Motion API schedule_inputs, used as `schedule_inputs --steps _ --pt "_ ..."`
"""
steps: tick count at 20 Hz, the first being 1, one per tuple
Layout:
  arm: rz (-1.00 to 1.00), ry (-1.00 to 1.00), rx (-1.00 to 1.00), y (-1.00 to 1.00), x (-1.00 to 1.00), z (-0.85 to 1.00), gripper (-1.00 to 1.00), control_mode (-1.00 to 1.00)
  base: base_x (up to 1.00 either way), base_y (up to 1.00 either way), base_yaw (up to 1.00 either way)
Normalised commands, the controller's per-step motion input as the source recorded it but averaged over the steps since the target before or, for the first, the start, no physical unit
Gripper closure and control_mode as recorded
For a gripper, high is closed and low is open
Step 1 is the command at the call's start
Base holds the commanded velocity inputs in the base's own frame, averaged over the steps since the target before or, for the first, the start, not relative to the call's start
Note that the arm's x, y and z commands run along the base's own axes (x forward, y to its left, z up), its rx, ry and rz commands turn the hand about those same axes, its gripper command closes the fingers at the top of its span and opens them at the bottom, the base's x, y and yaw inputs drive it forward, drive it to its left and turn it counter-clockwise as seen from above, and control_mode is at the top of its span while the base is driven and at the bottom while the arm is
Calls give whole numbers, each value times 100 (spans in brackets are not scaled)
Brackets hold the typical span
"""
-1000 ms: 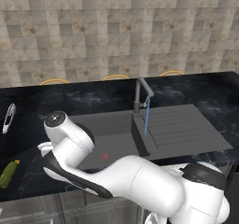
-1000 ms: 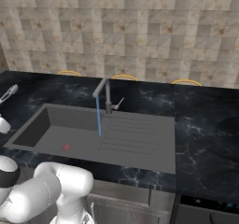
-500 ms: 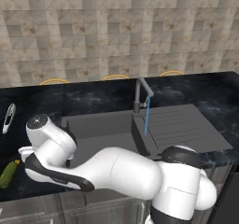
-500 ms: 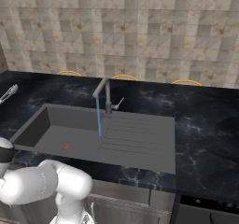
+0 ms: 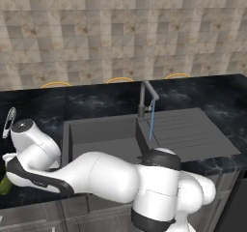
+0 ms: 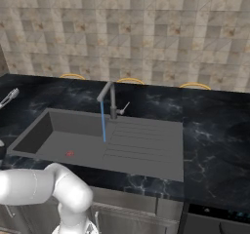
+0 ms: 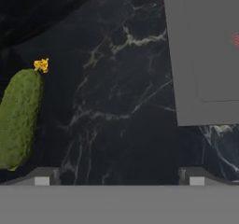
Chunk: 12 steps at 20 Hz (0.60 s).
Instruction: Turn on the sink faucet. Then move the cucumber from the counter to the sink. Turn off the sink. Move the vegetable from the sink to the pot next to the stove. Finally move the pot to the front center burner.
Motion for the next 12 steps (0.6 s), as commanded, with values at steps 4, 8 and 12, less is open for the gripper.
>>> schedule_inputs --steps 4,8,12 --pt "1 3 0 53 20 -15 -100 -100 0 0 0" --pt "2 5 0 56 9 -24 -100 -100 0 0 0" --pt "2 6 0 56 2 -30 -100 -100 0 0 0"
